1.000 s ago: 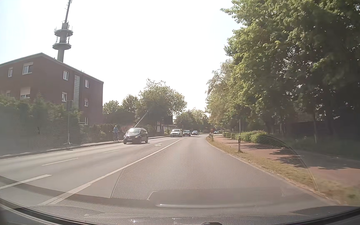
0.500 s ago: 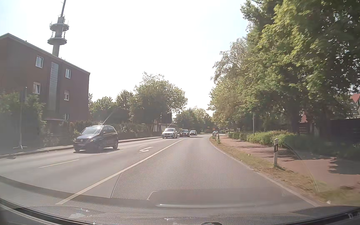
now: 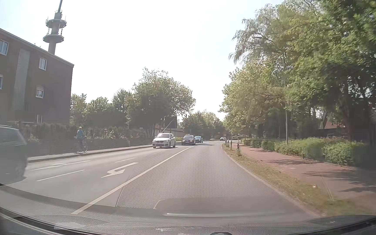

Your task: Follow the waypoints while adhering to traffic rules and regulations

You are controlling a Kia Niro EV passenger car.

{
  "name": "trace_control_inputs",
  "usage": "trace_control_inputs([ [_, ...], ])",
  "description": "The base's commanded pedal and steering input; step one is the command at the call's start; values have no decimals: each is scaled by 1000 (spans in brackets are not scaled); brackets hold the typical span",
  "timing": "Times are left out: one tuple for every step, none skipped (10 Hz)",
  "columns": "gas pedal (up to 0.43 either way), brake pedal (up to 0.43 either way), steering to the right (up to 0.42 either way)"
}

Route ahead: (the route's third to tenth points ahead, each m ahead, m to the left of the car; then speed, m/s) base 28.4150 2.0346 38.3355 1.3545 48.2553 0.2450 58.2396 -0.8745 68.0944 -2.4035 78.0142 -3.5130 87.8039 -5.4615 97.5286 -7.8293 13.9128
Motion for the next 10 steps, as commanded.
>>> trace_control_inputs([
  [118,0,2],
  [118,0,3],
  [118,0,3],
  [118,0,3],
  [118,0,3],
  [118,0,5],
  [118,0,6],
  [118,0,6],
  [118,0,6],
  [130,0,6],
])
